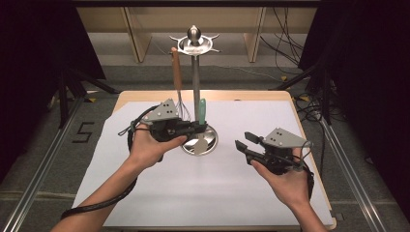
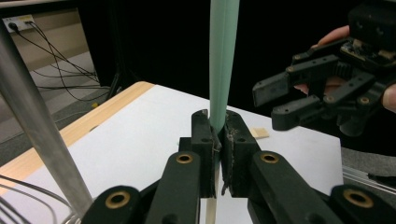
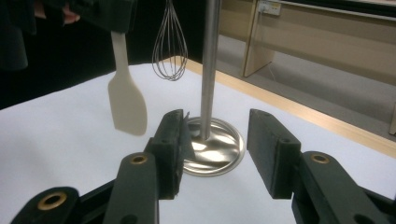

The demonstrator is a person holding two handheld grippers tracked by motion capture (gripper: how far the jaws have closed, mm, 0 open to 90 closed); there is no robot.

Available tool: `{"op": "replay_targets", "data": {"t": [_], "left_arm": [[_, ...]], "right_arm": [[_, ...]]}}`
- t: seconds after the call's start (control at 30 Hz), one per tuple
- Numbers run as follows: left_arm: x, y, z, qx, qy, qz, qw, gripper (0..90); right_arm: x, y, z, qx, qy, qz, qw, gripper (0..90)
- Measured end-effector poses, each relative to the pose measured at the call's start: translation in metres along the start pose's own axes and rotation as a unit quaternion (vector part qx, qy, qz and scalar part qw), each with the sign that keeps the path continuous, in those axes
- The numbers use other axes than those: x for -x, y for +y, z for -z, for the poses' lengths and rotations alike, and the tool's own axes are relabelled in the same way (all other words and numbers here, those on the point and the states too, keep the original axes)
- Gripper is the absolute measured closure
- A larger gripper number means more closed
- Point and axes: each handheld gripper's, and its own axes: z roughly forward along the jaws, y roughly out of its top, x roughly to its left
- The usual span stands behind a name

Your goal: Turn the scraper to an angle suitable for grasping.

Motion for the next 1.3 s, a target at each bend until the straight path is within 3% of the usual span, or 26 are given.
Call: {"op": "replay_targets", "data": {"t": [0.07,0.13,0.2,0.27,0.3,0.37,0.57,0.6,0.63,0.87,1.03,1.1,1.13,1.2,1.3], "left_arm": [[-0.001,0.003,0.000,-0.001,0.002,0.000,1.0000,84.0],[-0.002,0.007,0.000,0.001,0.006,-0.001,1.0000,84.0],[-0.004,0.009,0.001,0.002,0.006,-0.002,1.0000,84.1],[-0.004,0.011,0.000,0.003,0.009,-0.003,0.9999,84.1],[-0.005,0.012,0.000,0.003,0.010,-0.005,0.9999,84.1],[-0.006,0.013,0.000,0.003,0.012,-0.005,0.9999,84.1],[-0.011,0.021,0.002,0.005,0.015,-0.006,0.9999,84.1],[-0.011,0.022,0.002,0.007,0.016,-0.004,0.9998,84.1],[-0.012,0.023,0.002,0.007,0.016,-0.005,0.9998,84.1],[-0.016,0.033,0.006,0.006,0.023,-0.010,0.9997,84.2],[-0.020,0.042,0.009,0.006,0.024,-0.009,0.9997,84.2],[-0.021,0.044,0.009,0.006,0.022,-0.009,0.9997,84.2],[-0.022,0.045,0.009,0.005,0.021,-0.009,0.9997,84.2],[-0.024,0.047,0.009,0.006,0.019,-0.010,0.9997,84.2],[-0.027,0.050,0.010,0.005,0.017,-0.009,0.9998,84.2]], "right_arm": [[-0.001,-0.001,-0.001,-0.003,0.008,-0.006,0.9999,57.5],[-0.002,-0.001,0.000,-0.006,0.001,-0.007,1.0000,57.6],[0.000,-0.001,0.000,-0.013,0.005,0.002,0.9999,57.9],[-0.002,-0.003,0.001,-0.018,0.006,-0.013,0.9997,58.5],[0.000,-0.003,0.000,-0.014,0.006,0.007,0.9999,58.5],[-0.002,-0.003,0.001,-0.020,0.005,-0.014,0.9997,58.7],[-0.001,-0.003,-0.001,-0.019,0.008,-0.005,0.9998,58.7],[-0.003,-0.004,-0.001,-0.018,0.008,-0.014,0.9997,58.7],[-0.002,-0.004,-0.002,-0.012,0.003,-0.004,0.9999,58.8],[-0.004,-0.005,-0.002,-0.018,0.003,-0.015,0.9997,59.0],[-0.004,-0.004,-0.002,-0.029,0.010,-0.015,0.9994,59.0],[-0.003,-0.005,-0.002,-0.030,0.012,-0.008,0.9995,59.1],[-0.001,-0.005,-0.004,-0.021,0.010,0.006,0.9997,59.1],[-0.005,-0.006,-0.004,-0.021,0.005,-0.017,0.9996,59.2],[-0.002,-0.005,-0.003,-0.027,0.011,-0.005,0.9996,59.3]]}}
